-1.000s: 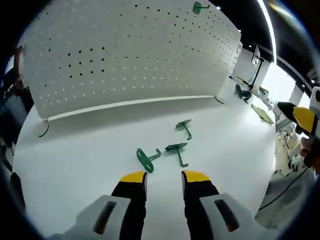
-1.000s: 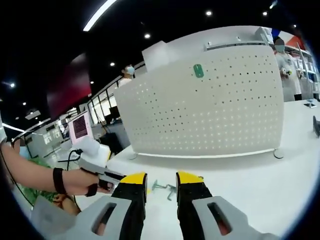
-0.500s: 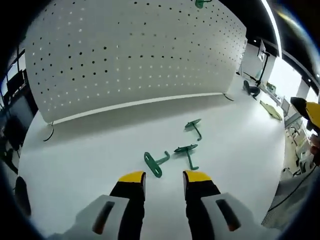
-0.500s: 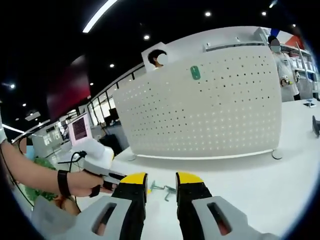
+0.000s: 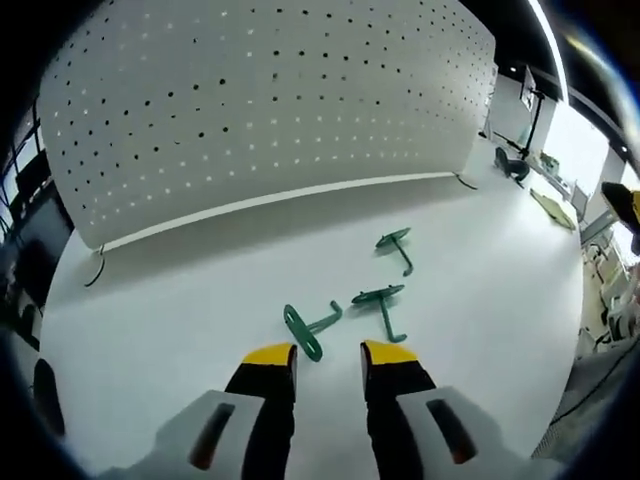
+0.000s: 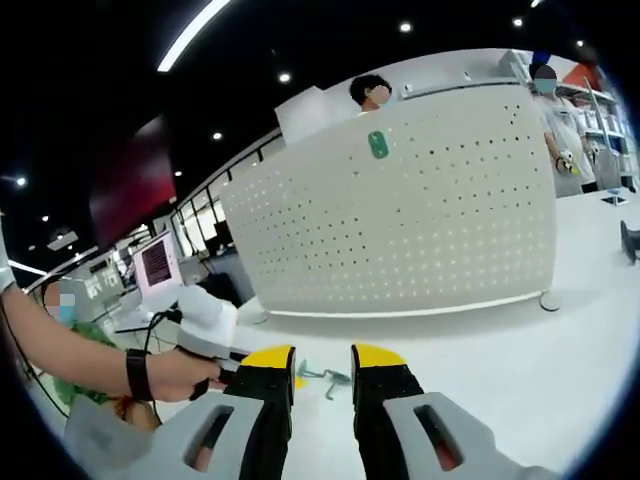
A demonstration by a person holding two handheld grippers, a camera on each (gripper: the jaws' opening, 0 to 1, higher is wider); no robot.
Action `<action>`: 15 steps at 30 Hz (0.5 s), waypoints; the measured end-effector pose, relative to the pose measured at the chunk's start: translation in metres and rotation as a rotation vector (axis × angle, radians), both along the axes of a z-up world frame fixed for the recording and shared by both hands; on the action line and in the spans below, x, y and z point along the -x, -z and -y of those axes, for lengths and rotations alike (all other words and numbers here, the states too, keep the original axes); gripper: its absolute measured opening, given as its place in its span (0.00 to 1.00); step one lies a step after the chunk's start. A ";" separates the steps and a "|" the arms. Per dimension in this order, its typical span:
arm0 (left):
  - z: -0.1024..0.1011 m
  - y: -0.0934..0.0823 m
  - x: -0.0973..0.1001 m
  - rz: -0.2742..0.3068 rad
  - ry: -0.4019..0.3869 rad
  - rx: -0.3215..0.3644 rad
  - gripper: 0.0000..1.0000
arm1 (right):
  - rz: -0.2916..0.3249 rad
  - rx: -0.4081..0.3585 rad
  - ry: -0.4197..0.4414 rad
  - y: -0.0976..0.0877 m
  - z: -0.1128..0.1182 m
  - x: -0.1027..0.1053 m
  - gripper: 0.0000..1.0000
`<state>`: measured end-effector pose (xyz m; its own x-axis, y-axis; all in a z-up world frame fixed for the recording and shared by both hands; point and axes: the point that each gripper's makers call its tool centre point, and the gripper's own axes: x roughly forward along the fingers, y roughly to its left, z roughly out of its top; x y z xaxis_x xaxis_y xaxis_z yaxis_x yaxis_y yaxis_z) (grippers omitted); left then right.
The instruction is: Insert the hook assembly into the mounting plate slot until the hook locks in place.
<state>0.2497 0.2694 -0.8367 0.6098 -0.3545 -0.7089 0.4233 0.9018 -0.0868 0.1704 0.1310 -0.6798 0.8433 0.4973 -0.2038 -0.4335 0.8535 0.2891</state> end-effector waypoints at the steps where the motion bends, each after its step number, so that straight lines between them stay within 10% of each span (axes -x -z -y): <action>1: 0.000 0.002 0.000 -0.004 0.004 -0.006 0.26 | -0.003 0.002 0.000 0.001 0.000 0.000 0.22; 15: -0.007 0.012 -0.008 -0.027 -0.024 -0.013 0.14 | -0.030 0.010 -0.009 0.010 -0.002 0.003 0.22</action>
